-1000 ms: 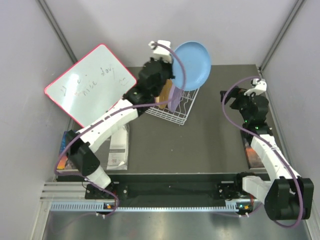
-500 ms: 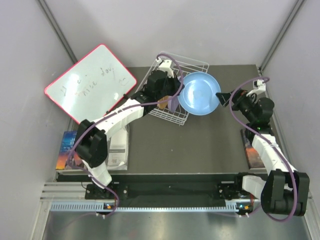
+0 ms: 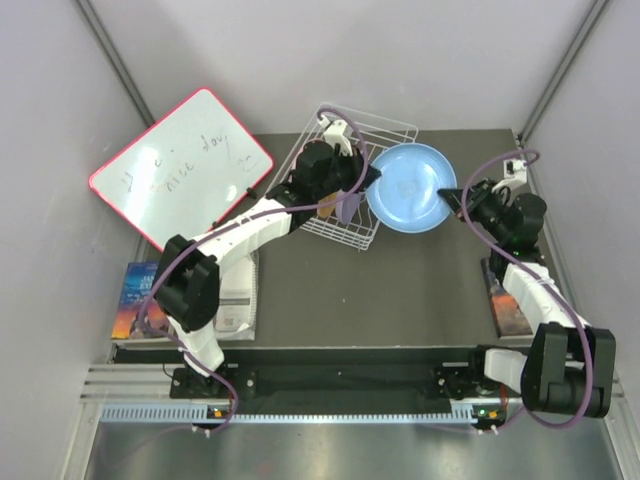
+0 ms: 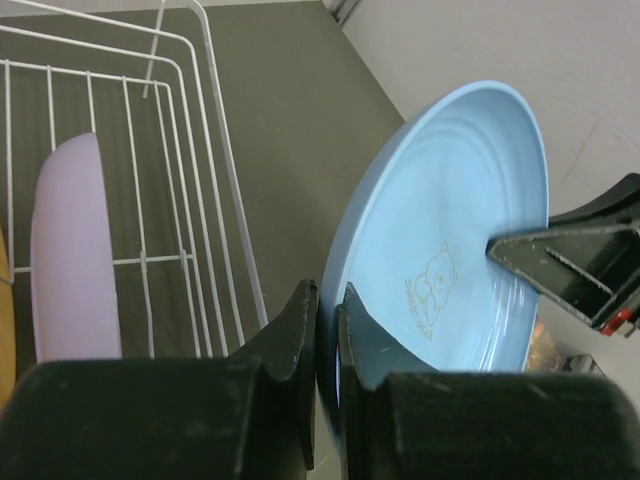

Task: Unload the plates from the dish rack

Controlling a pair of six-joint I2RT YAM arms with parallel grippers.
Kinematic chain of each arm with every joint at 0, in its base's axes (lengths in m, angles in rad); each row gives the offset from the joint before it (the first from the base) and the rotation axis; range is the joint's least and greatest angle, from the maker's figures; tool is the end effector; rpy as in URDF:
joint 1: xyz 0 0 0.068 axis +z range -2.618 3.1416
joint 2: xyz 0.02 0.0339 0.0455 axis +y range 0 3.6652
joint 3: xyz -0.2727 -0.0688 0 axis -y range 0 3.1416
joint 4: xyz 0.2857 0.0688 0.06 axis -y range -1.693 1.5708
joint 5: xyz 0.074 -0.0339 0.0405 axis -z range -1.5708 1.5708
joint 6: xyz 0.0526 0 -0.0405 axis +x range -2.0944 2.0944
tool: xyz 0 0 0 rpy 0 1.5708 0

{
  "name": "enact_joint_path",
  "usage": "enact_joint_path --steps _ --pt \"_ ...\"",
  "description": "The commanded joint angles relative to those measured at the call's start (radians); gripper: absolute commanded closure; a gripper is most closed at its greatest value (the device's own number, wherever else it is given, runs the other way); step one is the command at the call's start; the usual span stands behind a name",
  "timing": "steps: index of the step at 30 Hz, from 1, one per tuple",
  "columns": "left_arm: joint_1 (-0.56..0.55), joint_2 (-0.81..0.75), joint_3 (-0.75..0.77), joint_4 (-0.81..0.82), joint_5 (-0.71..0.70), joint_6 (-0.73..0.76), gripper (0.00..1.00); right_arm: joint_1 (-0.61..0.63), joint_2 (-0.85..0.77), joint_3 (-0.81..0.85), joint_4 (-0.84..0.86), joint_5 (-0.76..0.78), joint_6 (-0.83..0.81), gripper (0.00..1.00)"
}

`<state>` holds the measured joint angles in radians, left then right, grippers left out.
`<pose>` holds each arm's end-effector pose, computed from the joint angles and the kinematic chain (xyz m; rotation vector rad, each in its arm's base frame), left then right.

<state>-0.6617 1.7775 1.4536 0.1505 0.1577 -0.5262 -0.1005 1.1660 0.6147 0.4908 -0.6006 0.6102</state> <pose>0.3815 -0.3076 0.3246 0.2475 1.8353 -0.9897 0.3060 -0.0010 0.2585 0.1214 1.6897 0.8733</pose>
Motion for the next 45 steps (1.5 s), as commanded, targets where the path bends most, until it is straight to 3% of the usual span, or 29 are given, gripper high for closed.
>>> enact_joint_path --steps 1,2,3,7,9,17,24,32,37,40,42,45 --pt "0.004 -0.010 -0.012 0.139 0.060 -0.035 0.97 -0.037 -0.019 -0.009 0.068 -0.004 -0.001 1.00" --pt "0.002 -0.009 -0.013 0.141 0.062 -0.032 0.87 -0.062 -0.040 -0.019 0.066 0.004 -0.001 1.00" --pt "0.002 -0.006 -0.013 0.139 0.063 -0.023 0.60 -0.076 -0.055 -0.027 0.049 0.021 0.000 1.00" --pt "0.011 -0.010 -0.022 0.124 0.051 0.018 0.27 -0.159 -0.147 -0.030 -0.094 0.178 -0.047 1.00" --pt "0.020 -0.024 -0.036 0.126 0.036 0.052 0.21 -0.211 -0.184 -0.018 -0.148 0.231 -0.067 1.00" --pt "0.048 -0.092 -0.082 0.084 -0.119 0.224 0.20 -0.332 -0.068 0.019 -0.270 0.248 -0.110 1.00" --pt "0.057 -0.113 -0.144 0.092 -0.211 0.278 0.21 -0.337 0.141 0.046 -0.155 0.141 -0.061 1.00" --pt "0.059 -0.112 -0.177 0.107 -0.202 0.278 0.22 -0.337 0.331 0.089 -0.083 0.147 -0.043 1.00" --pt "0.057 -0.122 -0.176 0.103 -0.169 0.269 0.24 -0.335 0.451 0.134 -0.083 0.130 -0.046 0.78" --pt "0.050 -0.131 -0.173 0.087 -0.175 0.279 0.25 -0.337 0.477 0.137 -0.080 0.130 -0.041 0.61" --pt "0.037 -0.135 -0.177 0.083 -0.198 0.295 0.25 -0.332 0.477 0.138 -0.081 0.137 -0.049 0.43" --pt "0.011 -0.135 -0.182 0.083 -0.239 0.337 0.25 -0.326 0.457 0.140 -0.100 0.165 -0.072 0.37"
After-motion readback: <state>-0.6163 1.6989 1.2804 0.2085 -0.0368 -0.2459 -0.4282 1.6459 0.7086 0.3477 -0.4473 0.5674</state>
